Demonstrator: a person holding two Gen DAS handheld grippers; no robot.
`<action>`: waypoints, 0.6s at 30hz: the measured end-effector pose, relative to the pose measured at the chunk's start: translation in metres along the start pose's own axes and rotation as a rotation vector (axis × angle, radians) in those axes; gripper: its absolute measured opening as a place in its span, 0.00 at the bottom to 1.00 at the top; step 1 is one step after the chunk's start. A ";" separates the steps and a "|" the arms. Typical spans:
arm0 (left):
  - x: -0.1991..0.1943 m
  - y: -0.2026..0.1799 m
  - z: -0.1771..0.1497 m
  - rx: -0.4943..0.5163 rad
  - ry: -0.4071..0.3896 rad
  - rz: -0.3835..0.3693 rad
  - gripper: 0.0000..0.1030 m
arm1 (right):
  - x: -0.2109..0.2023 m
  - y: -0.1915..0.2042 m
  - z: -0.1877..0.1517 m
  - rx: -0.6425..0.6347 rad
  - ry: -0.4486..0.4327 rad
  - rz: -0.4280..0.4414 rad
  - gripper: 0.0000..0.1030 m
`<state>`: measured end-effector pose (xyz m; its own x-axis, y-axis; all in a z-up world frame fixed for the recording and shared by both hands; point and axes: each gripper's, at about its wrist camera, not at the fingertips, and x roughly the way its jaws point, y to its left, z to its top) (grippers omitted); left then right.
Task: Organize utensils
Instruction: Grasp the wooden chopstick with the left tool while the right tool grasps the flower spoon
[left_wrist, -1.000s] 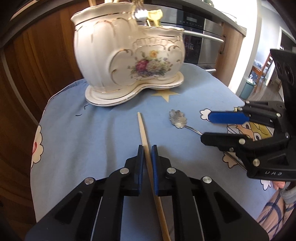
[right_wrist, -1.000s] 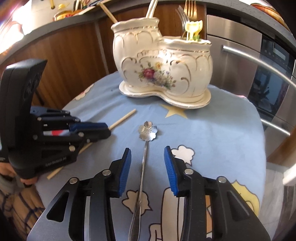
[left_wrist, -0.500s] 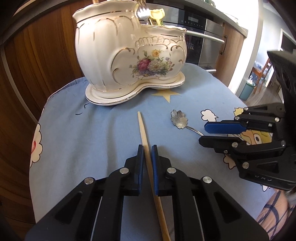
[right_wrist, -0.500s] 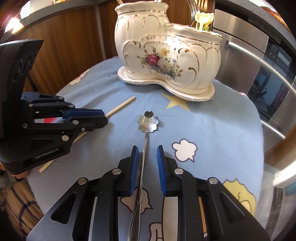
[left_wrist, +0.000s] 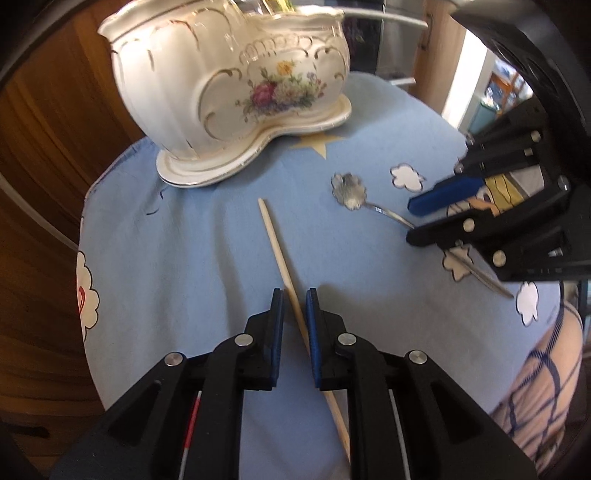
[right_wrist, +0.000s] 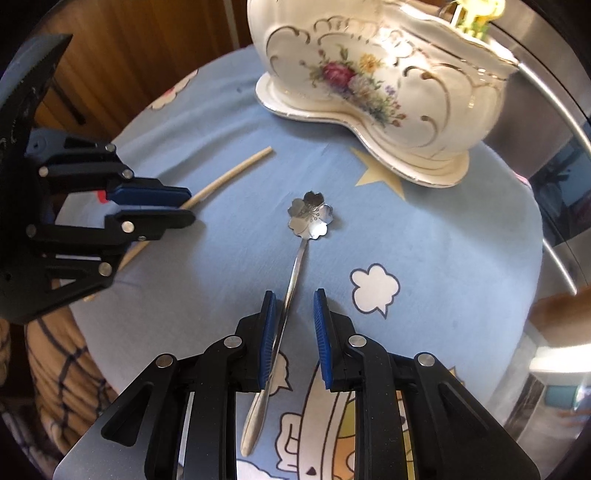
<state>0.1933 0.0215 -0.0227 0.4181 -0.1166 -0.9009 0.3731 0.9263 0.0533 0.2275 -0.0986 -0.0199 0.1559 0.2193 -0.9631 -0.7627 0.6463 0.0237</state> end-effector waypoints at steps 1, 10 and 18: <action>0.000 0.001 0.002 0.009 0.016 -0.005 0.12 | 0.001 0.001 0.003 -0.009 0.019 -0.003 0.22; 0.000 -0.003 0.016 0.108 0.142 -0.028 0.12 | 0.007 0.001 0.027 -0.054 0.121 -0.007 0.15; -0.003 0.001 0.019 0.110 0.141 -0.045 0.09 | 0.011 0.017 0.031 -0.135 0.154 -0.042 0.07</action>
<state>0.2087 0.0161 -0.0118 0.2817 -0.0989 -0.9544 0.4809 0.8753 0.0512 0.2354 -0.0628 -0.0215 0.0993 0.0737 -0.9923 -0.8363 0.5466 -0.0431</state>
